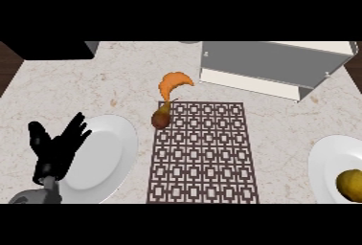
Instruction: Pick the croissant from the placemat and place it in the tiered shelf
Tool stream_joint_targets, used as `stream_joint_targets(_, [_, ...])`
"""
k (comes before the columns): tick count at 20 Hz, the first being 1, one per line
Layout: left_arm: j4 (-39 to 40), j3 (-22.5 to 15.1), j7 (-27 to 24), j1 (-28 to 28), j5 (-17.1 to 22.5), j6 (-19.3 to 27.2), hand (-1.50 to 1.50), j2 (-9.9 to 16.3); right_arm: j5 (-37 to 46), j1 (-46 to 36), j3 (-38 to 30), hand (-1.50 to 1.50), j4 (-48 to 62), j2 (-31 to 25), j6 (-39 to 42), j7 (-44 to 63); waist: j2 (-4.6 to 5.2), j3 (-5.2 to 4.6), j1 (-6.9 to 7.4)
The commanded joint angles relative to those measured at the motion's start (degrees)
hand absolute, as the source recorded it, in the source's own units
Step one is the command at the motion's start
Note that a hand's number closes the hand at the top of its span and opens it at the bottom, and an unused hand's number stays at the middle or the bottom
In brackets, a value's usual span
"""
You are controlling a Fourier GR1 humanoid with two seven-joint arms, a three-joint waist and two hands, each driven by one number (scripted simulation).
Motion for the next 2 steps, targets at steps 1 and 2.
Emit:
stream_joint_targets(1, [-0.77,-0.67,1.9,2.49,-0.16,-0.38,0.0,-0.32,-5.33,8.45,-2.67,-1.5,-8.3,-2.06,5.8,0.36,0.09,-0.23,-0.13])
stream_joint_targets(2, [-2.73,-1.0,1.12,3.15,-0.52,0.17,0.0,-0.81,-7.89,9.11,-5.3,-1.5,-7.39,-5.01,8.42,-0.19,0.13,-0.21,0.06])
